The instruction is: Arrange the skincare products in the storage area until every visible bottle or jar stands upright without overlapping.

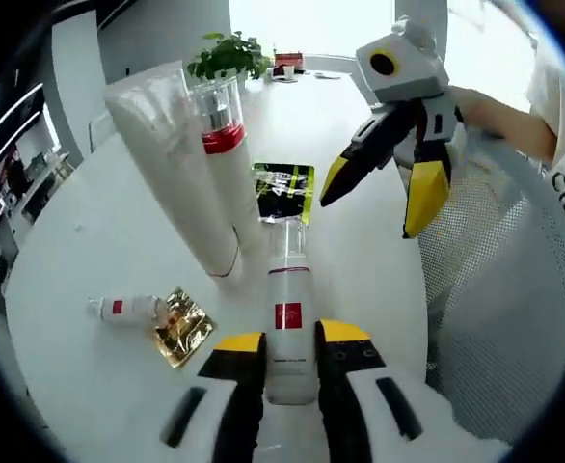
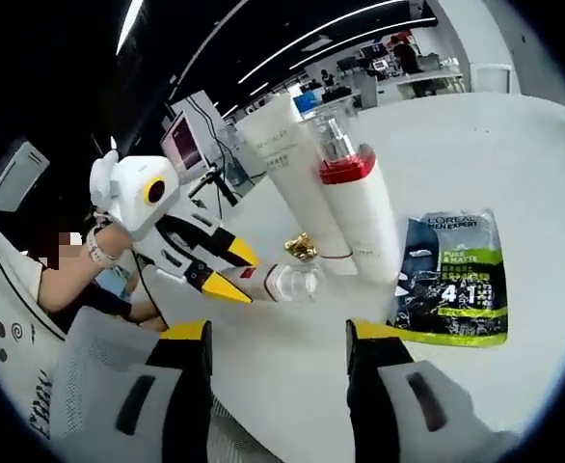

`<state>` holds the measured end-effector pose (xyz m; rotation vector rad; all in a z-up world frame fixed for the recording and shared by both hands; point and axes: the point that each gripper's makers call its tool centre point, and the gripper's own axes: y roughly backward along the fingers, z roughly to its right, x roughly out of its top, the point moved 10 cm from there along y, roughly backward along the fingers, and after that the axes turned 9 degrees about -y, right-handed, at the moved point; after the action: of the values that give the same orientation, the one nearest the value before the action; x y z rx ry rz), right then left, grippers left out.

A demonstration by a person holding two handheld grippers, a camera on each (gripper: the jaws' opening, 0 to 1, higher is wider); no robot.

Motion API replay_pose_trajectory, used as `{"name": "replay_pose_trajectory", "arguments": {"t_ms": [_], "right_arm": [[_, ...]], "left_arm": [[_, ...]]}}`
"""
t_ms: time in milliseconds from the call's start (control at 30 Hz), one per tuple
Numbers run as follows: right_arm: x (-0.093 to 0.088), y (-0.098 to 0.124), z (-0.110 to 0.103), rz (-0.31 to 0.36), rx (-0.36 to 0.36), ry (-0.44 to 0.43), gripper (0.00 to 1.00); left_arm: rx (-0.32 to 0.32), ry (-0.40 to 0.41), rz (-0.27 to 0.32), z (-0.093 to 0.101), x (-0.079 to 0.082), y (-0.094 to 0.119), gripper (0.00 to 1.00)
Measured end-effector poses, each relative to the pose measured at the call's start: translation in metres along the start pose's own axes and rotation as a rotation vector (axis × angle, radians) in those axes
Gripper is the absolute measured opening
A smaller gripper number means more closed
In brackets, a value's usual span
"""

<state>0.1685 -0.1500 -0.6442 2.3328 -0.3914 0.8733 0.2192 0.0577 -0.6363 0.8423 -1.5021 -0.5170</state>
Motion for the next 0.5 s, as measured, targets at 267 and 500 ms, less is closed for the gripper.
{"name": "replay_pose_trajectory", "arguments": {"t_ms": [267, 500], "right_arm": [[0.001, 0.003, 0.006, 0.031, 0.006, -0.115, 0.5], [0.001, 0.001, -0.001, 0.039, 0.061, -0.147, 0.47]], "left_arm": [[0.013, 0.022, 0.084, 0.013, 0.017, 0.008, 0.19], [0.025, 0.017, 0.118, 0.017, 0.024, 0.012, 0.19]]}}
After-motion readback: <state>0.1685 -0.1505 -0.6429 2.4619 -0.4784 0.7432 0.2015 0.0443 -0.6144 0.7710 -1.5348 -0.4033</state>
